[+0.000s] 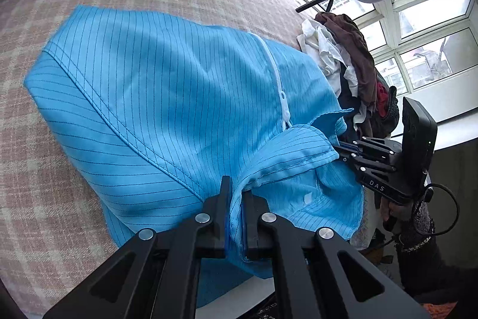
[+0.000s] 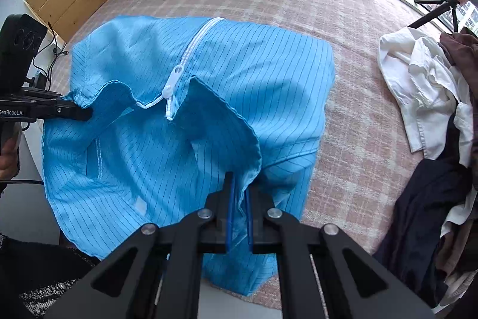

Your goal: Fold clothes

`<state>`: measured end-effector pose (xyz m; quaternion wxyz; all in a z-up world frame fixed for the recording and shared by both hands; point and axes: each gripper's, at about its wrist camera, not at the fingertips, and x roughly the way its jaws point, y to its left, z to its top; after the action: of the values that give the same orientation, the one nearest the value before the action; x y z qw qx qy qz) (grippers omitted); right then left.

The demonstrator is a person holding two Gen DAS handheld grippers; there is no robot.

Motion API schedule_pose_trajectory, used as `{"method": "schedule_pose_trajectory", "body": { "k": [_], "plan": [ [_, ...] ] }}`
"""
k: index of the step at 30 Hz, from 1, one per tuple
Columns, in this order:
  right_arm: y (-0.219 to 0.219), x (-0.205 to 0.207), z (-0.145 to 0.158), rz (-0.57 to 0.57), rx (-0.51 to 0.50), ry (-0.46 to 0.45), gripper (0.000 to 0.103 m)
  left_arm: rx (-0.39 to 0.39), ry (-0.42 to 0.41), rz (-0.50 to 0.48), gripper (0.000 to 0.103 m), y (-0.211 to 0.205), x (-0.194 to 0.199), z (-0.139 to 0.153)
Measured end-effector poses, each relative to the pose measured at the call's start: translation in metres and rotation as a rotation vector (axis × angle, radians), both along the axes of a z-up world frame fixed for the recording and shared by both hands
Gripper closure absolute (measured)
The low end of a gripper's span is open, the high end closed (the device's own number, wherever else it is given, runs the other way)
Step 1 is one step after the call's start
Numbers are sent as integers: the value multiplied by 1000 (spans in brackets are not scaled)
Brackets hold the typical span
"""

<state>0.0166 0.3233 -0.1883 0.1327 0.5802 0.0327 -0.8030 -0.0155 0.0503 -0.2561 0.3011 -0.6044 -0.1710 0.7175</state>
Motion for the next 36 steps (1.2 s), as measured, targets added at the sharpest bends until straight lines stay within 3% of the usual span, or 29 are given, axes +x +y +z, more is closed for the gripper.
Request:
{"method": "schedule_pose_trajectory", "body": {
  "k": [5, 9, 12, 14, 20, 26, 29, 36],
  "plan": [
    [7, 1, -2, -42, -84, -22, 96, 66, -32, 14, 99, -5, -4, 3],
    [27, 1, 5, -101, -364, -76, 96, 119, -33, 16, 99, -1, -7, 18],
    [36, 2, 5, -135, -391, -81, 96, 115, -40, 24, 93, 1, -14, 19],
    [41, 0, -4, -146, -379, -99, 96, 79, -41, 28, 82, 3, -21, 15],
    [40, -3, -22, -146, -365, -147, 96, 1, -24, 47, 82, -10, -29, 5],
    [16, -1, -14, -30, -173, -120, 95, -58, -12, 95, 80, -35, 3, 29],
    [0, -4, -8, 61, -110, -114, 94, -21, -28, 135, 70, -29, 32, 43],
    [1, -9, -16, 192, -115, -132, 94, 40, -97, 250, 70, 21, 94, 45]
  ]
}}
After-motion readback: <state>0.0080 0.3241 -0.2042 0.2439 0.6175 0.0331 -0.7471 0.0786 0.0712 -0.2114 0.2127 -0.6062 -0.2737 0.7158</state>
